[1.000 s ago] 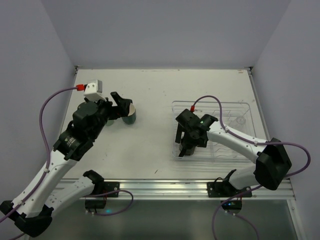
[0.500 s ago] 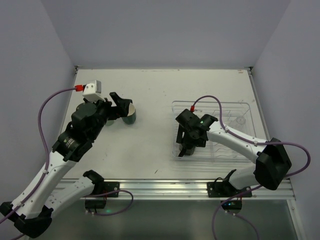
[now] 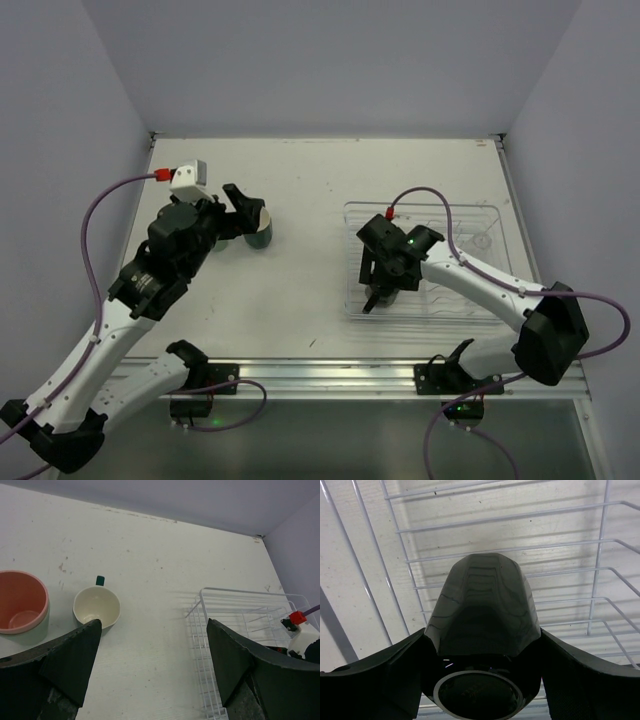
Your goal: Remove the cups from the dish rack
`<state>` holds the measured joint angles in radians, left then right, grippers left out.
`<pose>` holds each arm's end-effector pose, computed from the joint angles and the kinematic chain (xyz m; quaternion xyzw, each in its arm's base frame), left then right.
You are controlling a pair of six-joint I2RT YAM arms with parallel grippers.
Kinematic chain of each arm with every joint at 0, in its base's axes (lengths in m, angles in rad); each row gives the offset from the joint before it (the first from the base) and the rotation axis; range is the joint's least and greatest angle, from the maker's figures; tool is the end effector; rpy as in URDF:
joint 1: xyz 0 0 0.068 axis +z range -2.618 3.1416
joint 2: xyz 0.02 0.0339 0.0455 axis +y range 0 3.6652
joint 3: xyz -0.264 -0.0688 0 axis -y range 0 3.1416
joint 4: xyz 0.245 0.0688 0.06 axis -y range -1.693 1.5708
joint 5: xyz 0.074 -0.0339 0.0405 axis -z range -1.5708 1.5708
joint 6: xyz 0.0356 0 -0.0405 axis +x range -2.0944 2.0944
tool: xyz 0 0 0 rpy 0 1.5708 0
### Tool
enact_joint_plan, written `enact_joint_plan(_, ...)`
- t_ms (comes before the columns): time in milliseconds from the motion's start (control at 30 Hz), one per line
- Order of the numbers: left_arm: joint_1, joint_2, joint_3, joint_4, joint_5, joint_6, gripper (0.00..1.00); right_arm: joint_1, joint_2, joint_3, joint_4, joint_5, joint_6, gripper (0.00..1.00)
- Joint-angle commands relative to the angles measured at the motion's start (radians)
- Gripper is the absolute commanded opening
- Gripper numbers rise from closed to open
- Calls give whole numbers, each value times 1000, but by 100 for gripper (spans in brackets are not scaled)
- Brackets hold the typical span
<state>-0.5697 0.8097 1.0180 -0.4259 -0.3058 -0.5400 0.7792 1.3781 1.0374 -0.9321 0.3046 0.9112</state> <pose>0.1494 -0.0830 0.3907 -0.0839 0.7719 -0.2251 0.5886 0.1869 0.1696 0.2441 0.0869 0.9739 0.0102 0.2096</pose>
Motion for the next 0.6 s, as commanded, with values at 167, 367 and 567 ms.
enact_joint_plan(167,2,22,14,33,23,0,90,-50,-54,113,-2,16,-78,0)
enact_joint_plan(367,4,23,19,29,25,12,90,-89,-79,135,-2,1,-100,0)
enact_joint_plan(567,4,68,37,19,69,31,91,-176,-155,127,33,-82,-146,0)
